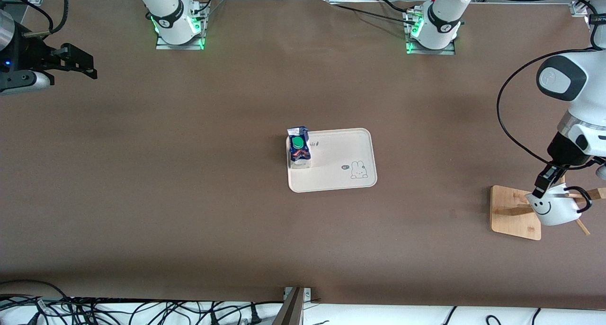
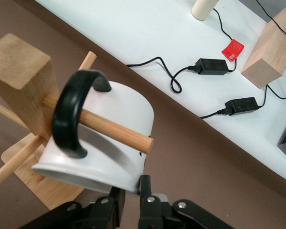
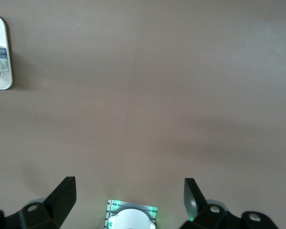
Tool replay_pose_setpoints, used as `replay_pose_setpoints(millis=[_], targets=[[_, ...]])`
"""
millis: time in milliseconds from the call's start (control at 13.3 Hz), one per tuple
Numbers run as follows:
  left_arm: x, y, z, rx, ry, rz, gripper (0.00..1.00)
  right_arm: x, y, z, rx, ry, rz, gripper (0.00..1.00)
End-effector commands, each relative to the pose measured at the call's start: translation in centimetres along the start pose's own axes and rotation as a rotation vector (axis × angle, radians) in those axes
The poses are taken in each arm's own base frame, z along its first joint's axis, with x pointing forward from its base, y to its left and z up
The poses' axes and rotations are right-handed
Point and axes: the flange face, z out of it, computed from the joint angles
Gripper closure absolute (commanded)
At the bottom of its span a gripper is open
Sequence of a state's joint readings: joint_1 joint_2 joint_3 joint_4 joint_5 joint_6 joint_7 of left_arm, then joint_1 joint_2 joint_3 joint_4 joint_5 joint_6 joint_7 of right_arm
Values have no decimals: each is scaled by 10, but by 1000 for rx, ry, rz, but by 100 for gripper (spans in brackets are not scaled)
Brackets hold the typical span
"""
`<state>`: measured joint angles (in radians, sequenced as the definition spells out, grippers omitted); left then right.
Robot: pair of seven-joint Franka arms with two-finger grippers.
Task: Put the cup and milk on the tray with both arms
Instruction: 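Grasp the mug rim with the left gripper while the right gripper withdraws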
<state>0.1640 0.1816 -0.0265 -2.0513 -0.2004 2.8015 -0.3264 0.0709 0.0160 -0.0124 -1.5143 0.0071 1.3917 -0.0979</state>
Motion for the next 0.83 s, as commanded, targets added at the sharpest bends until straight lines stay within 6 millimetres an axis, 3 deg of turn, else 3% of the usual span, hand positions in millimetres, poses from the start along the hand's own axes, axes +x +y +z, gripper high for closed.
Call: replay_pose_setpoints(millis=[0, 301, 602, 752], targets=[[5, 6, -3, -20, 2, 11, 94, -1, 9, -2, -13, 15, 6, 0], [2, 21, -12, -36, -1, 34, 100, 5, 18, -7, -50, 29, 33, 0], [11, 55, -30, -32, -127, 75, 100, 5, 23, -8, -56, 33, 46, 0], [0, 82, -37, -46, -173, 119, 100, 5, 27, -8, -56, 33, 51, 0]])
